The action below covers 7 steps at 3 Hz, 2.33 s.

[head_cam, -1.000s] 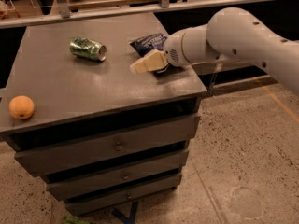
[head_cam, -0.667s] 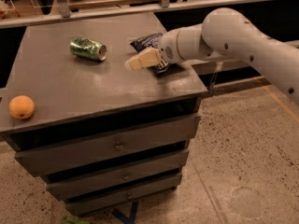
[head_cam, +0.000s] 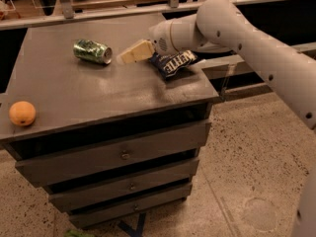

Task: Move green can near orange

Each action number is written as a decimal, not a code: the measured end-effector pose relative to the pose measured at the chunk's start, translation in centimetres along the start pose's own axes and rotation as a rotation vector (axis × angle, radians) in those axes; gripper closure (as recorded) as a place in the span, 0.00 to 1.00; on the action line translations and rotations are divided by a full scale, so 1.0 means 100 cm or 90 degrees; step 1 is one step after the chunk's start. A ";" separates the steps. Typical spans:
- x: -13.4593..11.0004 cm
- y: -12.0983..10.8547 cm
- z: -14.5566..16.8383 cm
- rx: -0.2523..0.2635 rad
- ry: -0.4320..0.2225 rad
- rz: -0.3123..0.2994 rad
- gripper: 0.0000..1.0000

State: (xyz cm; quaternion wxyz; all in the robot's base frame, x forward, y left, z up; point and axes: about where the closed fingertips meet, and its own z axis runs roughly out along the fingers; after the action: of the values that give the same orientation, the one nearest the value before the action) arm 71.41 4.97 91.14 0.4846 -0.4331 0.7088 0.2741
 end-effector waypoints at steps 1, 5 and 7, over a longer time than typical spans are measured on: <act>-0.009 -0.002 0.026 -0.009 0.010 -0.013 0.00; -0.001 -0.007 0.125 -0.048 0.058 -0.014 0.00; -0.004 -0.002 0.146 -0.048 0.065 -0.021 0.18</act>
Offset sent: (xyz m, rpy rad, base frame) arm 0.0550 0.0593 -0.0257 -0.0701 0.0241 0.0148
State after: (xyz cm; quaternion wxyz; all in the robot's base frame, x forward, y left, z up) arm 78.22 16.84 85.98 0.4356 -0.4760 0.7147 0.2700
